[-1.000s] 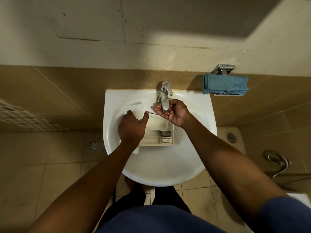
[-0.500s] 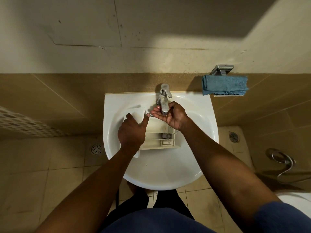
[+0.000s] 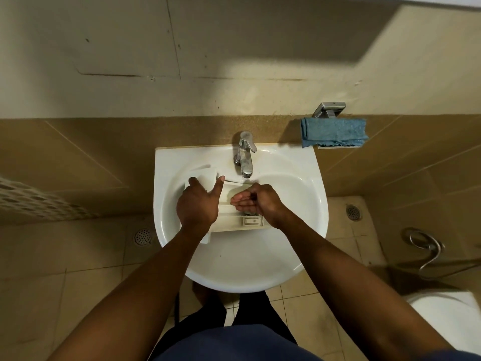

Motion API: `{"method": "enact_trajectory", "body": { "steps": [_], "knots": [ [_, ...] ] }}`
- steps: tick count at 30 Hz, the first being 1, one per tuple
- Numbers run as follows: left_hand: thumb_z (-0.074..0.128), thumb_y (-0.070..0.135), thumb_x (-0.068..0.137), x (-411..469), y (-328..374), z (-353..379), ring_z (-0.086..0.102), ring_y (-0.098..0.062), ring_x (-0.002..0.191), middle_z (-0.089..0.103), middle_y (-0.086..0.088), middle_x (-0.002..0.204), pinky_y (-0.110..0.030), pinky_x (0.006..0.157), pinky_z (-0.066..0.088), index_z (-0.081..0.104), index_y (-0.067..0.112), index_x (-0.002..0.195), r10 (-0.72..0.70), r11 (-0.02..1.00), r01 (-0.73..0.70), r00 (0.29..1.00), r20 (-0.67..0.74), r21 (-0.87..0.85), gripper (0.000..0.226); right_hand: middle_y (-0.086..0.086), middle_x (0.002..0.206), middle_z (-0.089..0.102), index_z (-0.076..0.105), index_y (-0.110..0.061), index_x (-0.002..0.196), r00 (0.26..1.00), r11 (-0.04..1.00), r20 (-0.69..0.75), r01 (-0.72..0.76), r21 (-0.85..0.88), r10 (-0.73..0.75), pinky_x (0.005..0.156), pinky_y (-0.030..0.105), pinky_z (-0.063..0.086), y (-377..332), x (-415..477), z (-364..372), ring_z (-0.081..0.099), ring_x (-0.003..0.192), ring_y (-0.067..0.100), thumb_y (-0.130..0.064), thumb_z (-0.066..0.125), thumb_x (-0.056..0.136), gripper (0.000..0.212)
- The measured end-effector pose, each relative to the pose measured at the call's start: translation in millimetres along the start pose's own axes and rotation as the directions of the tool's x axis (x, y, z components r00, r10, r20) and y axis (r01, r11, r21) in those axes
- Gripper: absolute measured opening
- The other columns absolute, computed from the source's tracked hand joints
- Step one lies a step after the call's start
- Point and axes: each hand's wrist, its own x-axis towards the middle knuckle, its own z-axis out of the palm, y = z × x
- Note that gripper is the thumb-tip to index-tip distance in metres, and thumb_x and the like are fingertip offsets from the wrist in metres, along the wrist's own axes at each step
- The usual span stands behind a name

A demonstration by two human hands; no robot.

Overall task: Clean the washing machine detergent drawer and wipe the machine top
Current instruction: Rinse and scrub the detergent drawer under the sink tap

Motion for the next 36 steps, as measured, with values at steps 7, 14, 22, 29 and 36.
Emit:
{"method": "enact_trajectory", "body": {
  "steps": [7, 14, 22, 29, 36],
  "knots": [
    [0.036, 0.082, 0.088, 0.6, -1.4, -0.2, 0.070, -0.039, 0.090, 0.071, -0.019, 0.096, -0.043, 0.076, 0.055, 0.054, 0.002, 0.114, -0.007, 1.000, 0.007, 1.000, 0.017, 0.001, 0.086, 0.021, 0.096, 0.077, 0.075, 0.010, 0.096, 0.994, 0.997, -0.107, 0.029, -0.067, -0.036, 0.092, 0.048, 0.060, 12.3, 5.0, -14.7, 0.073, 0.099, 0.040, -0.014, 0.040, 0.095, 0.042],
    [0.037, 0.080, 0.090, -0.2, 0.0, -0.9, 0.069, -0.039, 0.096, 0.070, -0.020, 0.103, -0.042, 0.079, 0.054, 0.054, 0.002, 0.121, -0.020, 1.000, 0.020, 0.999, 0.038, 0.021, 0.086, 0.015, 0.078, 0.076, 0.075, 0.002, 0.075, 0.867, 0.971, -0.463, 0.086, -0.223, -0.183, 0.080, 0.046, 0.064, 27.6, 8.2, -41.7, 0.075, 0.084, 0.036, -0.020, 0.043, 0.097, 0.045],
    [0.037, 0.077, 0.092, -0.9, 1.3, -1.2, 0.068, -0.040, 0.099, 0.070, -0.022, 0.105, -0.043, 0.080, 0.054, 0.052, 0.000, 0.123, -0.017, 1.000, 0.016, 0.999, 0.034, 0.017, 0.084, 0.016, 0.112, 0.064, 0.073, -0.011, 0.113, 0.917, 0.507, -0.060, 0.162, -0.847, -0.394, 0.092, 0.041, 0.050, 83.1, -10.7, 2.0, 0.063, 0.104, 0.033, -0.058, 0.030, 0.086, 0.070],
    [0.033, 0.078, 0.091, -1.8, 0.3, 0.9, 0.069, -0.039, 0.095, 0.071, -0.021, 0.102, -0.043, 0.079, 0.056, 0.053, 0.000, 0.119, 0.003, 1.000, -0.003, 1.000, 0.022, 0.016, 0.084, 0.008, 0.095, 0.079, 0.082, -0.013, 0.088, 0.906, 0.713, -0.250, 0.077, -0.697, -0.342, 0.092, 0.037, 0.056, 19.1, -4.3, -42.9, 0.072, 0.097, 0.025, -0.025, 0.071, 0.085, 0.017],
    [0.038, 0.077, 0.092, -0.5, -1.0, 1.9, 0.070, -0.039, 0.094, 0.071, -0.021, 0.100, -0.042, 0.077, 0.055, 0.053, 0.000, 0.120, -0.009, 1.000, 0.009, 0.999, 0.034, -0.001, 0.083, 0.027, 0.097, 0.069, 0.060, 0.015, 0.108, 0.997, 0.886, 0.012, 0.065, 0.459, -0.079, 0.095, 0.052, 0.058, -52.4, 14.4, 11.3, 0.074, 0.085, 0.039, -0.018, 0.037, 0.104, 0.040]
  ]
}}
